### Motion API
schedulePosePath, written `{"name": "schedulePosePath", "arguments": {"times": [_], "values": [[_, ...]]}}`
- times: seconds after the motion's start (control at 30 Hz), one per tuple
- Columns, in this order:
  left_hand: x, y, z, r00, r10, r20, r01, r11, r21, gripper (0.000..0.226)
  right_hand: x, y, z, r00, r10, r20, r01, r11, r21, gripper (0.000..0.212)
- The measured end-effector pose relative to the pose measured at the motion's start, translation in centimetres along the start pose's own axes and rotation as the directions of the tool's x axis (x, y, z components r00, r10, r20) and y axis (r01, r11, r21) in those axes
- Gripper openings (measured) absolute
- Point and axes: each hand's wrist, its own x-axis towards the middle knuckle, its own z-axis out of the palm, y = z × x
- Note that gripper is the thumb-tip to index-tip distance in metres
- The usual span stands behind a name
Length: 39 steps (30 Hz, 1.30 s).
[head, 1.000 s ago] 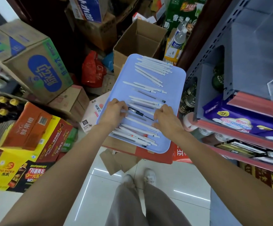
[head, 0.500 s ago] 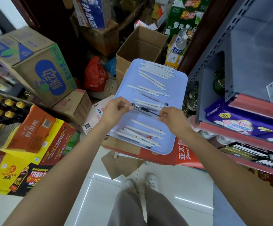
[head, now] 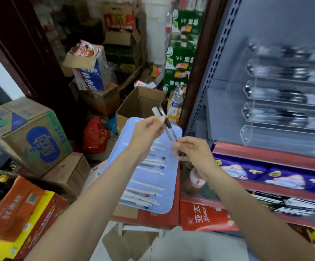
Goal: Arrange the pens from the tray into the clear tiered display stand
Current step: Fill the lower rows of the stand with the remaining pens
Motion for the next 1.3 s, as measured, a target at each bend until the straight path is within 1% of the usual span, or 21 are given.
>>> {"name": "schedulePosePath", "arguments": {"times": [0.07, 0.13, 0.2, 0.27, 0.3, 0.33, 0.4, 0.43, 0.47, 0.53, 0.6, 0.73, 0.8, 0.87, 0.93, 1.0, 1.1, 1.13, 1.17, 1.23, 1.3], "values": [[-0.1, 1.0, 3.1, 0.992, 0.002, 0.126, -0.014, 0.996, 0.092, 0.019, -0.6, -1.1, -1.9, 1.000, -0.014, -0.026, 0.015, 0.997, 0.069, 0.006], [-0.1, 2.2, 6.4, 0.983, 0.052, 0.177, -0.068, 0.994, 0.082, 0.020, -1.4, -2.3, -4.3, 0.998, -0.047, -0.037, 0.050, 0.996, 0.077, 0.011], [0.1, 3.3, 10.1, 0.972, 0.117, 0.205, -0.133, 0.989, 0.062, 0.021, -2.1, -3.4, -7.7, 0.989, -0.122, -0.078, 0.119, 0.992, -0.038, 0.017], [0.5, 4.0, 13.9, 0.950, 0.191, 0.246, -0.240, 0.952, 0.189, 0.022, -2.6, -4.2, -12.1, 0.958, -0.241, -0.156, 0.206, 0.956, -0.209, 0.012], [0.7, 4.2, 15.9, 0.932, 0.221, 0.288, -0.299, 0.918, 0.262, 0.021, -2.8, -4.6, -14.5, 0.935, -0.297, -0.196, 0.244, 0.936, -0.254, 0.007], [0.8, 4.4, 17.9, 0.909, 0.238, 0.342, -0.352, 0.878, 0.325, 0.020, -3.0, -5.0, -17.0, 0.910, -0.341, -0.236, 0.279, 0.924, -0.262, 0.007], [0.8, 4.7, 22.1, 0.861, 0.240, 0.448, -0.441, 0.791, 0.424, 0.024, -3.5, -5.9, -22.0, 0.873, -0.382, -0.303, 0.337, 0.922, -0.192, 0.021], [0.7, 4.7, 24.1, 0.841, 0.232, 0.489, -0.475, 0.750, 0.460, 0.027, -3.9, -6.3, -24.3, 0.868, -0.384, -0.315, 0.358, 0.923, -0.139, 0.027], [0.8, 4.6, 26.1, 0.825, 0.226, 0.517, -0.504, 0.709, 0.493, 0.029, -4.2, -6.5, -26.5, 0.870, -0.379, -0.316, 0.371, 0.924, -0.087, 0.027], [0.9, 4.2, 29.8, 0.806, 0.228, 0.546, -0.543, 0.652, 0.529, 0.027, -4.8, -6.6, -30.3, 0.868, -0.383, -0.315, 0.392, 0.919, -0.038, 0.021], [1.1, 3.9, 32.9, 0.811, 0.220, 0.542, -0.539, 0.641, 0.546, 0.022, -5.0, -6.1, -33.7, 0.864, -0.388, -0.323, 0.397, 0.917, -0.039, 0.019], [1.9, 3.6, 36.5, 0.830, 0.191, 0.524, -0.510, 0.641, 0.574, 0.022, -4.9, -5.4, -39.2, 0.862, -0.379, -0.335, 0.411, 0.911, 0.026, 0.017], [2.3, 3.6, 37.2, 0.846, 0.187, 0.499, -0.476, 0.686, 0.550, 0.022, -4.8, -5.2, -41.3, 0.868, -0.367, -0.335, 0.400, 0.916, 0.032, 0.017], [2.4, 3.8, 37.6, 0.863, 0.193, 0.467, -0.445, 0.728, 0.522, 0.017, -4.4, -5.1, -42.8, 0.882, -0.351, -0.313, 0.370, 0.929, 0.000, 0.015], [2.5, 3.9, 37.9, 0.874, 0.226, 0.429, -0.450, 0.706, 0.546, 0.014, -3.9, -5.1, -43.5, 0.883, -0.356, -0.307, 0.349, 0.934, -0.077, 0.016], [2.9, 4.0, 38.1, 0.879, 0.245, 0.409, -0.458, 0.672, 0.581, 0.014, -3.2, -5.3, -44.1, 0.868, -0.400, -0.293, 0.360, 0.915, -0.182, 0.015], [3.9, 3.6, 38.5, 0.903, 0.242, 0.355, -0.423, 0.647, 0.634, 0.023, -2.1, -5.2, -44.5, 0.849, -0.491, -0.194, 0.387, 0.828, -0.406, 0.013], [4.2, 3.3, 38.5, 0.912, 0.243, 0.330, -0.408, 0.615, 0.675, 0.029, -1.8, -5.1, -44.6, 0.840, -0.514, -0.175, 0.384, 0.790, -0.477, 0.013], [4.5, 3.1, 38.6, 0.919, 0.253, 0.304, -0.395, 0.557, 0.731, 0.035, -1.5, -5.0, -44.8, 0.828, -0.536, -0.168, 0.381, 0.755, -0.534, 0.013], [4.8, 2.8, 38.5, 0.925, 0.297, 0.238, -0.353, 0.437, 0.827, 0.035, -1.1, -4.7, -45.2, 0.795, -0.582, -0.172, 0.366, 0.686, -0.629, 0.012], [4.7, 2.6, 38.1, 0.924, 0.347, 0.158, -0.302, 0.415, 0.858, 0.029, -0.8, -4.4, -45.8, 0.771, -0.613, -0.170, 0.341, 0.624, -0.703, 0.012]]}}
